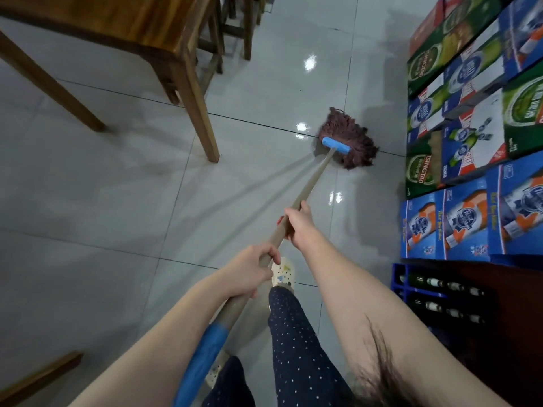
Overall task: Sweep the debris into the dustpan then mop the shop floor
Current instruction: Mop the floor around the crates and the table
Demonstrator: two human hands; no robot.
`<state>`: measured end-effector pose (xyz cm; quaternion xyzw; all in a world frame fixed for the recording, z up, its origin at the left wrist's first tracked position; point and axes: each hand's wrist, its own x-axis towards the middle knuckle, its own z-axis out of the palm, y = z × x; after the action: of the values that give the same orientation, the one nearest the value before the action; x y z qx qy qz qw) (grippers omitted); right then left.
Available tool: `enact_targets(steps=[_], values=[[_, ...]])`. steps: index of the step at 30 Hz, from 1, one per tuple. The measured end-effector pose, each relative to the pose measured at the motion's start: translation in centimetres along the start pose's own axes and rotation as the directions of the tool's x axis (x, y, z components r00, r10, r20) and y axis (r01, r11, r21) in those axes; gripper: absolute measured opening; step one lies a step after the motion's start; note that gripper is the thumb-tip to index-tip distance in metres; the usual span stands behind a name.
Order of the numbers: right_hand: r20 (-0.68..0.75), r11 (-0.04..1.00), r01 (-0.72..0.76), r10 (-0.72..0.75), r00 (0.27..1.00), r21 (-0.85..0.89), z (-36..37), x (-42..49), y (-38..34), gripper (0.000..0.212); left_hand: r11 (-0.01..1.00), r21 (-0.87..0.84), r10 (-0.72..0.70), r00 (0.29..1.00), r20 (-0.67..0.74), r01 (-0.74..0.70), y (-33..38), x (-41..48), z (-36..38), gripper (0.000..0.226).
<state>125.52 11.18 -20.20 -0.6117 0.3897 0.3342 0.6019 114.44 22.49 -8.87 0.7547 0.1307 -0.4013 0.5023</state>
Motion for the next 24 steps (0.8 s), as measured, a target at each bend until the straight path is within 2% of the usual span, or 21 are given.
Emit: enact_targets(steps=[7,11,16,24], values=[[0.088,0.993,-0.083,0.090,0.992,-0.083,6.1,-8.7,13.0,0.071,0.996,-0.051,-0.073,0.996,-0.044,0.071,-10.4,-13.2,1.9,0.021],[0.151,0.988,-0.108,0.124,0.981,-0.108,7.8,-12.6,17.7,0.070,0.992,-0.067,-0.109,0.992,-0.059,0.105,-13.6,-18.3,3.0,0.021],[0.199,0.987,-0.107,0.129,0.971,-0.119,8.1,-13.9,18.2,0.071,0.994,-0.054,-0.101,0.992,-0.079,0.097,-13.8,-19.1,3.0,0.020],[0.220,0.991,-0.114,0.126,0.967,-0.069,7.0,-9.2,14.6,0.076,0.991,-0.037,-0.130,0.987,-0.095,0.127,-11.1,-14.2,2.4,0.022]])
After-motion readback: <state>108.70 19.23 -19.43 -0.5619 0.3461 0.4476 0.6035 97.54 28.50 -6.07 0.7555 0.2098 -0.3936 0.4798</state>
